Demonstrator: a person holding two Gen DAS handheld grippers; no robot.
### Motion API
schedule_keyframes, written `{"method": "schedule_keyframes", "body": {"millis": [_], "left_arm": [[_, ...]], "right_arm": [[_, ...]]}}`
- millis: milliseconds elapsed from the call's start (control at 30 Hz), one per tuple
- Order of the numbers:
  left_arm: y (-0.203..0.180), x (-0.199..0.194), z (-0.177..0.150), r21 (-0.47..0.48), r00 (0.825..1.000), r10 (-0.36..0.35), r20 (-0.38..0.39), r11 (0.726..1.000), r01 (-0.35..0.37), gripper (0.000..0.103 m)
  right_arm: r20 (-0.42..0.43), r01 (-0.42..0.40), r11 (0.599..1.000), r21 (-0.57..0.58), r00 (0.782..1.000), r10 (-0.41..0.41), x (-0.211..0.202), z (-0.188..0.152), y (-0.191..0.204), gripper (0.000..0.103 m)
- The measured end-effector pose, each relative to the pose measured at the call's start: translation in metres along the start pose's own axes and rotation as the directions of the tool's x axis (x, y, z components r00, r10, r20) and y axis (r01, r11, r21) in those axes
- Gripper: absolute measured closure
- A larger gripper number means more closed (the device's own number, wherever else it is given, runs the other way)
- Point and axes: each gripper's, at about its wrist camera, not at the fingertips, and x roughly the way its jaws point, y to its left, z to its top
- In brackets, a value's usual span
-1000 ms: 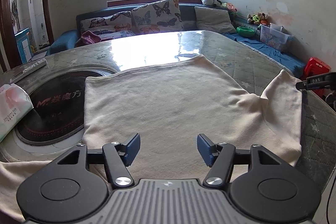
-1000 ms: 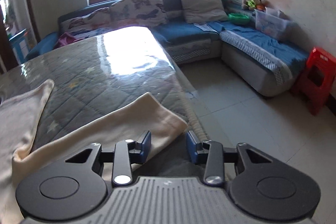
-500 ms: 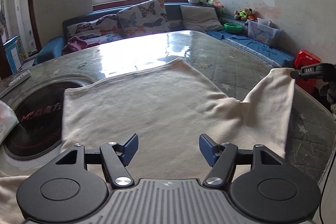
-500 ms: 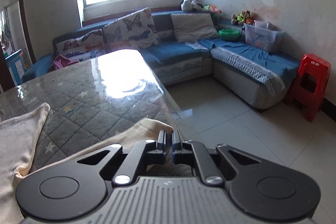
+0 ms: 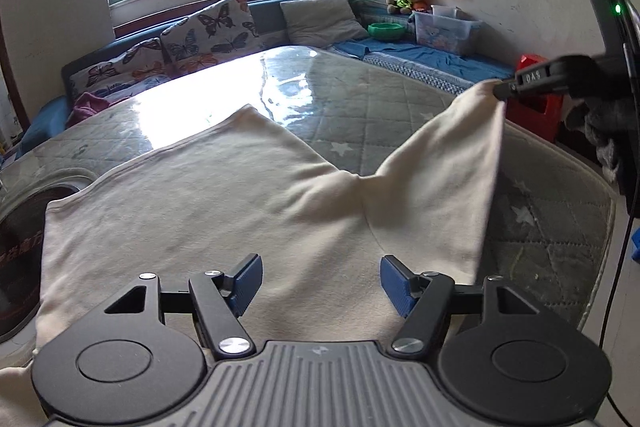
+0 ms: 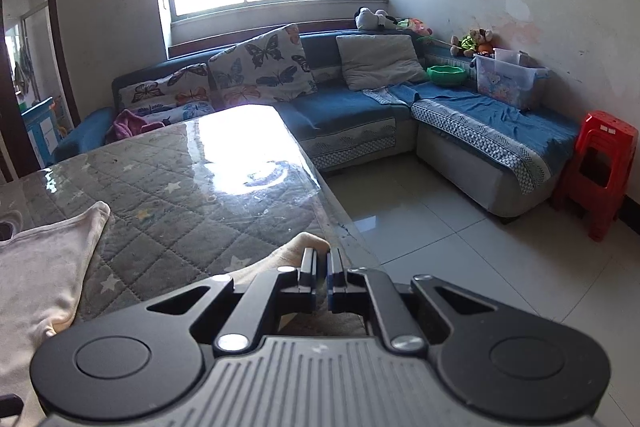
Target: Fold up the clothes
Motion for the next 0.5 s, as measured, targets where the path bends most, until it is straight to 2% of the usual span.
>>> {"method": "schedule_keyframes", "body": {"millis": [133, 267, 367, 500], "left_arm": [[0.006, -0.004, -0.001, -0.017, 1.000, -0.001, 0.007, 1.000, 0.001, 0.033], [0.024, -0.019, 0.001, -0.073, 0.999, 0.022, 0.047, 0.997, -0.018, 0.033], [0.047, -0.036, -0.002, -0.136, 0.995, 0.069, 0.072, 0.989, -0.059, 0.032], [0.082, -0.060, -0.013, -0.223, 0.984, 0.151, 0.094, 0.967, -0.127, 0.031]], "right_arm": [[0.037, -0.029, 1.000, -0.001, 0.999, 0.029, -0.016, 0.012, 0.005, 0.099], [0.079, -0.075, 0.996, -0.040, 0.994, 0.078, -0.037, 0.026, 0.021, 0.099], [0.111, -0.130, 0.987, -0.100, 0.984, 0.141, -0.058, 0.037, 0.045, 0.099], [0.142, -0.213, 0.958, -0.194, 0.960, 0.242, -0.085, 0.046, 0.086, 0.099]]}}
